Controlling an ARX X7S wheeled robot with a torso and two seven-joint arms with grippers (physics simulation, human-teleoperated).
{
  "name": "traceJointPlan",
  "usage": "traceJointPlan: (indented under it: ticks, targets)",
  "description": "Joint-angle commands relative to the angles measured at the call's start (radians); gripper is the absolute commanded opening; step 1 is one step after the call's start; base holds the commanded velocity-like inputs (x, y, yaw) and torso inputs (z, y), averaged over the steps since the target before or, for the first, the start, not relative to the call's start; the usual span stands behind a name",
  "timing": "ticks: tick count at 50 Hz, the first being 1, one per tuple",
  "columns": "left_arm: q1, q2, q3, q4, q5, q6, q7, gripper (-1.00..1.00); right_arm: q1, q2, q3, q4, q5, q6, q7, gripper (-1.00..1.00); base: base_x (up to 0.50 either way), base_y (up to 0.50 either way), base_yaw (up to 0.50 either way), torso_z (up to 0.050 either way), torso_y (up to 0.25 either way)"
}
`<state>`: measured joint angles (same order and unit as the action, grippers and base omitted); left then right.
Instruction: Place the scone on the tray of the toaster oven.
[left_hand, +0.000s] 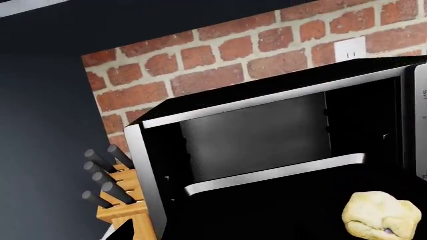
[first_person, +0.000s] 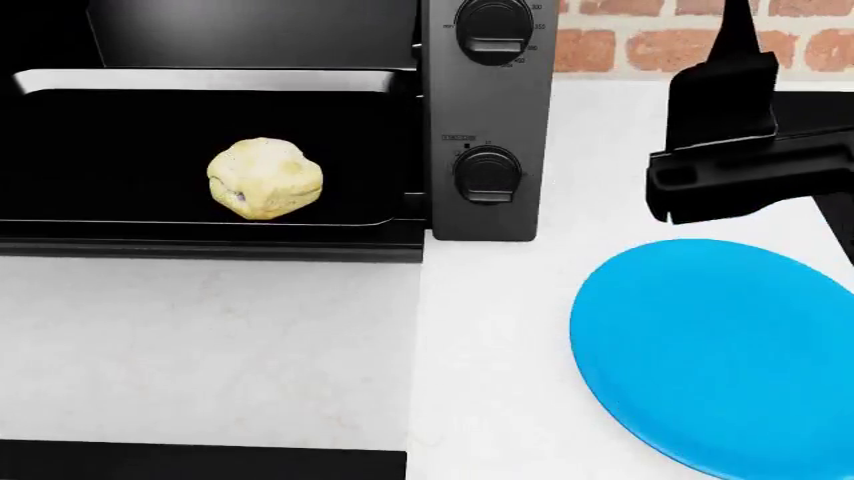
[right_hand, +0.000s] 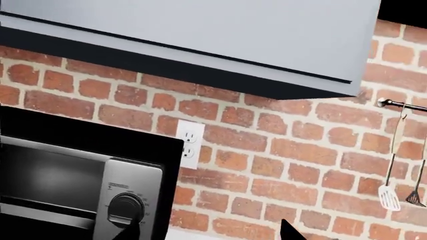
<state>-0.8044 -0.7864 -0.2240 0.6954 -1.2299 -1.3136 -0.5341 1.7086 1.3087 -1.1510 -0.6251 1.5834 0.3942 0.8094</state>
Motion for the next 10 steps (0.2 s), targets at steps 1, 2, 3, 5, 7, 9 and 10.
traceJointPlan:
  ticks: [1, 2, 3, 5, 7, 9, 10]
  targets:
    - [-0.113, -0.012, 0.017, -0.034, -0.056, -0.031, -0.032, 1.00, 0.072, 0.017, 0.044, -0.010, 0.026, 0.059, 0.028, 1.00, 0.00, 0.00, 0.00, 0.000, 0.000]
    - [-0.116, -0.013, 0.017, -0.034, -0.061, -0.032, -0.034, 1.00, 0.070, 0.019, 0.045, -0.007, 0.025, 0.054, 0.024, 1.00, 0.00, 0.00, 0.00, 0.000, 0.000]
    - [-0.120, -0.014, 0.016, -0.036, -0.064, -0.033, -0.036, 1.00, 0.070, 0.019, 0.047, -0.006, 0.024, 0.051, 0.023, 1.00, 0.00, 0.00, 0.00, 0.000, 0.000]
    - [-0.136, -0.016, 0.018, -0.036, -0.081, -0.041, -0.047, 1.00, 0.081, 0.011, 0.052, 0.004, 0.028, 0.063, 0.018, 1.00, 0.00, 0.00, 0.00, 0.000, 0.000]
    - [-0.152, -0.023, 0.016, -0.038, -0.098, -0.048, -0.055, 1.00, 0.102, -0.001, 0.061, 0.012, 0.033, 0.083, 0.013, 1.00, 0.00, 0.00, 0.00, 0.000, 0.000]
    - [-0.159, -0.022, 0.018, -0.038, -0.104, -0.049, -0.062, 1.00, 0.111, -0.007, 0.066, 0.017, 0.033, 0.089, 0.009, 1.00, 0.00, 0.00, 0.00, 0.000, 0.000]
    - [-0.169, -0.028, 0.020, -0.042, -0.106, -0.050, -0.058, 1.00, 0.122, -0.015, 0.070, 0.025, 0.032, 0.100, 0.005, 1.00, 0.00, 0.00, 0.00, 0.000, 0.000]
